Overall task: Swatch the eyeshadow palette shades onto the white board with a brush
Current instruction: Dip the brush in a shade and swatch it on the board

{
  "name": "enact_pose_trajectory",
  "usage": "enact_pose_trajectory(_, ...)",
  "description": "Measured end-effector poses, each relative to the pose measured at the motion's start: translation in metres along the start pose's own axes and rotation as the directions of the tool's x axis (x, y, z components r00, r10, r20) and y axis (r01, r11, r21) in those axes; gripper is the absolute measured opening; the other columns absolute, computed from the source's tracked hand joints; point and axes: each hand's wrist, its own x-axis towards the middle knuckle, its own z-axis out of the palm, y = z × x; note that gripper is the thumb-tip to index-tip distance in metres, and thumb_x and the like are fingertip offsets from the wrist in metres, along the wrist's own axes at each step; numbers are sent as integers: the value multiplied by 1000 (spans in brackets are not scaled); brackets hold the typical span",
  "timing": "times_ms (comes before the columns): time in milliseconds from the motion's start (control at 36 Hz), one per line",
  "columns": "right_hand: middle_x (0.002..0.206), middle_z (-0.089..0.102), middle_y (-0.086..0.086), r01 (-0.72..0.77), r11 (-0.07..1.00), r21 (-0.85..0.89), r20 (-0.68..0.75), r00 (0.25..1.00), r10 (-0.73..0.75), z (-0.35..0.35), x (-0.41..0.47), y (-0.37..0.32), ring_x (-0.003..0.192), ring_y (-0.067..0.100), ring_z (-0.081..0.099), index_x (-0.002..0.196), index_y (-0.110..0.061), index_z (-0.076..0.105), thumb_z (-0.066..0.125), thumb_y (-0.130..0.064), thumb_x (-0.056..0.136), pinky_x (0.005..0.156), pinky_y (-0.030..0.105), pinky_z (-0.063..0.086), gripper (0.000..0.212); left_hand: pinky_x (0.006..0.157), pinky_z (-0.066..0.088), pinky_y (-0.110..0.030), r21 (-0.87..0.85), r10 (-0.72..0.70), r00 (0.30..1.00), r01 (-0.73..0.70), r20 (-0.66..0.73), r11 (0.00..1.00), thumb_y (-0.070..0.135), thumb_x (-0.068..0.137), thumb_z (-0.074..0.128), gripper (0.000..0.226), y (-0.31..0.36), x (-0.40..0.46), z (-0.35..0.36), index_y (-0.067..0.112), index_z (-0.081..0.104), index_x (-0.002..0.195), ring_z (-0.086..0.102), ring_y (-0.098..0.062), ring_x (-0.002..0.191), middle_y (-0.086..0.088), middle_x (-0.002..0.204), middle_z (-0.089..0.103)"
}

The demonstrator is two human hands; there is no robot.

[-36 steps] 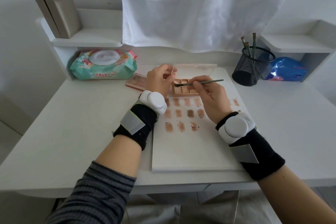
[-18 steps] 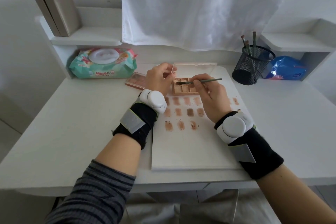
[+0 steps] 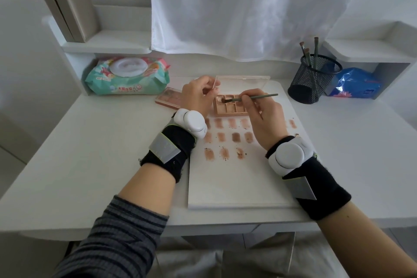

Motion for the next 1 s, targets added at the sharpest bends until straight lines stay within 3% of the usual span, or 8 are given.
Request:
enact_pose_trajectory(194, 81, 69, -10, -173, 972, 159, -13, 984, 177, 0, 3, 5, 83, 22, 67, 84, -30, 55, 48, -20, 96, 81, 43, 53, 18, 67, 40, -1, -2, 1, 1000, -1, 2, 1000, 9, 84, 63, 12, -1, 0, 0, 11, 69, 94, 64, -10, 82, -1, 92, 72)
enact_pose_trajectory(306, 80, 71, -4, -233, 940, 247, -66, 964, 257, 0, 6, 7, 78, 12, 67, 83, -24, 57, 48, -18, 97, 72, 28, 52, 17, 67, 40, -3, -6, 17, 1000, -17, 1, 1000, 9, 84, 63, 12, -2, 0, -1, 11, 69, 94, 65, -11, 82, -3, 90, 72)
enact_pose_trajectory(389, 82, 71, 7, -279, 899, 337, -88, 942, 325, -4, 10, 7, 67, 4, 65, 90, -6, 59, 46, -17, 98, 61, 16, 47, 19, 69, 41, -3, -4, 16, 1000, -16, 14, 1000, 8, 84, 62, 12, -2, 0, -1, 11, 69, 94, 65, -11, 82, -3, 91, 71)
enact_pose_trajectory(583, 64, 70, -2, -368, 810, 456, -59, 896, 440, -17, 13, 7, 56, 8, 61, 81, -12, 54, 44, -21, 98, 53, 20, 46, 22, 75, 48, -19, 31, 3, 999, -4, 34, 1000, 9, 85, 61, 13, -2, 0, -1, 12, 68, 96, 64, -12, 82, -4, 93, 71)
enact_pose_trajectory(667, 59, 67, 0, -347, 806, 479, -73, 900, 430, -28, 13, 1, 48, 9, 56, 78, -11, 52, 41, -18, 99, 45, 19, 41, 24, 76, 47, -18, 57, -4, 998, 1, 57, 998, 11, 87, 60, 12, -2, 0, -1, 12, 67, 97, 64, -12, 83, -4, 95, 71)
enact_pose_trajectory(750, 53, 64, 1, -300, 831, 469, -85, 921, 380, -38, 9, -7, 42, 10, 51, 77, -10, 48, 37, -17, 100, 42, 19, 38, 26, 80, 51, -27, 75, -20, 998, 15, 67, 997, 13, 87, 60, 11, -4, 2, -1, 15, 67, 95, 65, -14, 85, -4, 95, 71)
enact_pose_trajectory(861, 56, 56, 7, -217, 921, 324, -125, 955, 269, -46, -5, -14, 42, 10, 47, 76, -13, 44, 35, -15, 101, 42, 19, 37, 27, 81, 53, -34, 115, 5, 997, -13, 72, 993, 15, 86, 59, 10, -6, 2, 0, 16, 66, 94, 66, -15, 87, -1, 96, 71)
enact_pose_trajectory(1000, 58, 51, -6, -77, 994, 77, -88, 993, 84, -39, -40, -2, 53, 14, 51, 77, -27, 44, 36, -31, 95, 54, 25, 41, 20, 79, 53, -35, 119, 61, 997, -66, 47, 991, 12, 86, 60, 10, -8, 1, 0, 12, 67, 94, 67, -17, 87, -3, 96, 72)
